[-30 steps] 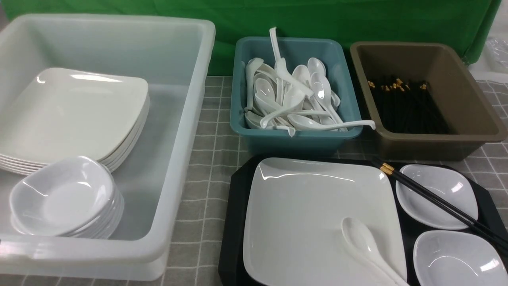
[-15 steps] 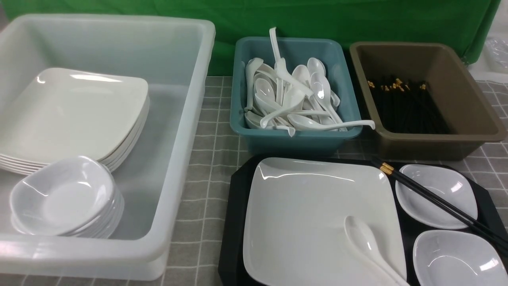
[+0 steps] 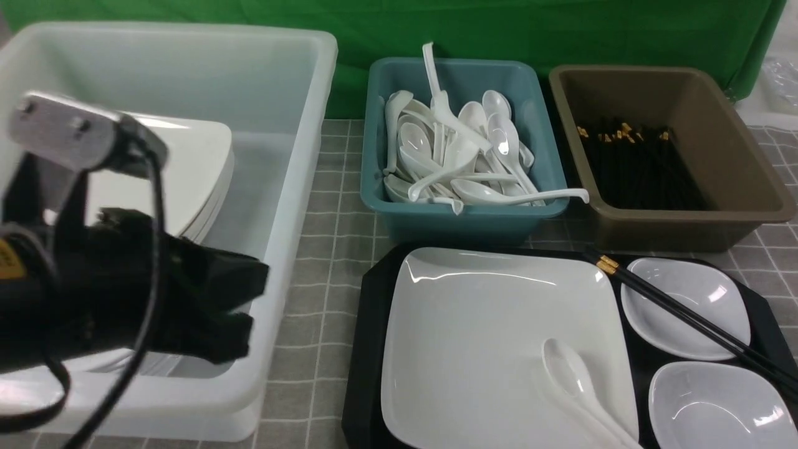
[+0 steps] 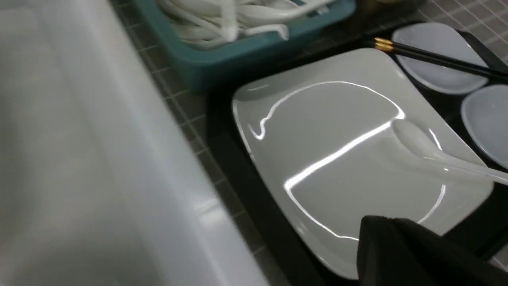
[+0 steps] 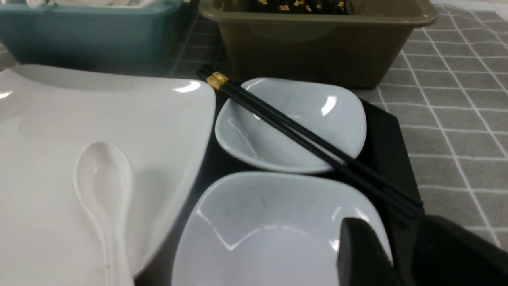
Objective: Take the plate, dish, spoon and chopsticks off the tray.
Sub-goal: Use the right arm to grab a pair of chopsticks from the plate
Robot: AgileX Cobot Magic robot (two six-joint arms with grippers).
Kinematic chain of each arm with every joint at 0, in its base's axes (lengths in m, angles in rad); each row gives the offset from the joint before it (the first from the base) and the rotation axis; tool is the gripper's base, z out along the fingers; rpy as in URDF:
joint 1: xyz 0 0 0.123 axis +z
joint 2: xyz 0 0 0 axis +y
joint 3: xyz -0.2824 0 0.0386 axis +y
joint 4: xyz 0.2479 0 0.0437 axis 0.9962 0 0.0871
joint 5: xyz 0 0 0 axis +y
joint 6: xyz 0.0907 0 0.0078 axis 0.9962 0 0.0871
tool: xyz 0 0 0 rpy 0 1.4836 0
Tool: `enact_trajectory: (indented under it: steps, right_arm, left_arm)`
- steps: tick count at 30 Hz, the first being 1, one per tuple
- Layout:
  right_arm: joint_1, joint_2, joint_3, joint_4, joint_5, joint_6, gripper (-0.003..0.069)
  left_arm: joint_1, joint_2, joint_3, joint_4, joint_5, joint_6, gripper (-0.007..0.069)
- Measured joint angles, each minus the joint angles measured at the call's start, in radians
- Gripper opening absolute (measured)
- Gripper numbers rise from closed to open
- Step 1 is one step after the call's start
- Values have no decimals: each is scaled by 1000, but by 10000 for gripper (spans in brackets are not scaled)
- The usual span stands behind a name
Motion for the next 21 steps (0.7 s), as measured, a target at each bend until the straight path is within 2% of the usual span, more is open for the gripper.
enact_trajectory:
  steps: [3, 5, 9, 11, 13, 14, 18, 21]
  right_arm:
    - [0, 0, 0, 41, -72, 80, 244]
    - [0, 0, 0, 88, -185, 248, 244]
    - [0, 0, 0, 104, -319, 363, 243]
    - [2, 0, -1, 109, -333, 379, 230]
    - [12, 11, -27, 109, -267, 368, 203]
    - [24, 44, -76, 109, -182, 331, 179]
    - [122, 402, -404, 108, 176, 23, 143]
    - [157, 693, -612, 94, 343, -97, 150]
  left_arm:
    - [-64, 15, 0, 0, -28, 8, 20]
    - [-107, 14, 0, 0, -37, 14, 20]
    - [-114, 2, 0, 0, -25, 21, 20]
    - [-115, -10, 0, 0, -18, 25, 20]
    - [-115, -25, 0, 0, -13, 30, 20]
    - [-115, -35, 0, 0, -10, 36, 20]
    - [-115, -76, 0, -13, -44, 72, 20]
    - [-115, -99, 0, -15, -63, 111, 20]
